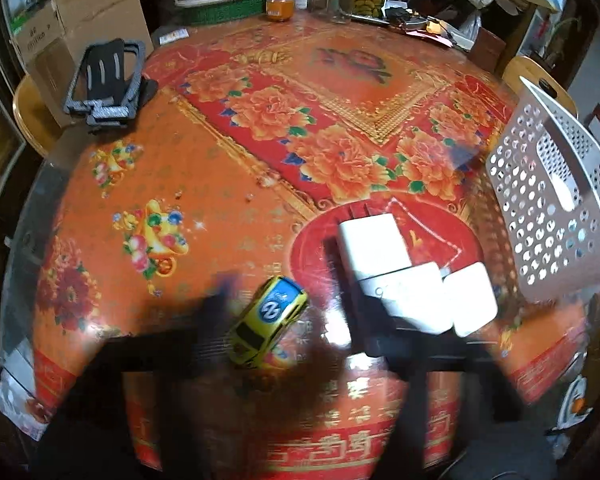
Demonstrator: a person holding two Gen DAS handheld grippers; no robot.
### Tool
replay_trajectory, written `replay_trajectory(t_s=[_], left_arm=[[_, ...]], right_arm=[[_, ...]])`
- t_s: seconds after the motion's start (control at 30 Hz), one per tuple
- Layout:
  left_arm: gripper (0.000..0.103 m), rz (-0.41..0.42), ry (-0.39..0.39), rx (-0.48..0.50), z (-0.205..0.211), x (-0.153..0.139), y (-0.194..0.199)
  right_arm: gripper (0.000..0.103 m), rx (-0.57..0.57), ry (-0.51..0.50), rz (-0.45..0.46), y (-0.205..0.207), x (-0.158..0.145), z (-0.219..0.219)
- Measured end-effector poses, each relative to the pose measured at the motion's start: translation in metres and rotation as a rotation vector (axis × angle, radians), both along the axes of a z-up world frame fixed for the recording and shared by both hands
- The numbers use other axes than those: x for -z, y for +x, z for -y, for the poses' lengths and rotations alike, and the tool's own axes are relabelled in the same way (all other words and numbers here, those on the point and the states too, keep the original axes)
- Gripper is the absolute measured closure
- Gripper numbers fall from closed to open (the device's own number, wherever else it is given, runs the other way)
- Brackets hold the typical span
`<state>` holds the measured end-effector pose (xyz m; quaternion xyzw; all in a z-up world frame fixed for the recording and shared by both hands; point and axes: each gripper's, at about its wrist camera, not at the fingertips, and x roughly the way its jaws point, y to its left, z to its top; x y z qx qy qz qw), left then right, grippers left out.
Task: Organize rigid objects
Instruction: 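Close the left tool around the yellow toy car and lift it, then carry the yellow toy car into the basket and release it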
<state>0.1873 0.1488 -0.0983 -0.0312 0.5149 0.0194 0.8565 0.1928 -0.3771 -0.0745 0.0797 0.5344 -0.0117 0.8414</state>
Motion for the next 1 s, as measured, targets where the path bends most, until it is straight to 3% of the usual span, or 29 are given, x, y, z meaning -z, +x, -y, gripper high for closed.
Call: replay_trajectory(t_s=[0.13, 0.23, 0.3, 0.43, 0.47, 0.5, 0.77, 1.0], left_arm=[[0.007, -0.006, 0.016, 0.002, -0.007, 0.004, -0.003], [0.017, -0.039, 0.045, 0.001, -0.011, 0.015, -0.001], [0.032, -0.064, 0.045, -0.004, -0.016, 0.024, -0.002], [0.047, -0.079, 0.017, -0.002, -0.022, 0.035, -0.003], [0.056, -0.078, 0.019, 0.001, -0.022, 0.035, -0.004], [0.072, -0.072, 0.018, 0.007, -0.021, 0.034, -0.004], [0.075, -0.029, 0.034, 0.0, -0.011, 0.017, -0.002], [0.075, 0.109, 0.046, 0.051, 0.022, -0.05, -0.006]], right_arm=[[0.084, 0.002, -0.002, -0.001, 0.0, 0.0, 0.0], [0.084, 0.003, -0.001, -0.001, 0.0, 0.0, -0.001], [0.084, 0.002, -0.002, -0.001, 0.0, 0.0, -0.001], [0.084, 0.001, -0.004, -0.002, 0.0, 0.0, -0.001], [0.084, 0.001, -0.004, -0.001, 0.0, 0.0, -0.001], [0.084, 0.001, -0.004, -0.001, 0.001, -0.001, -0.001], [0.084, 0.0, -0.005, -0.001, 0.0, -0.001, -0.001], [0.084, -0.003, -0.002, 0.0, 0.001, -0.001, -0.001]])
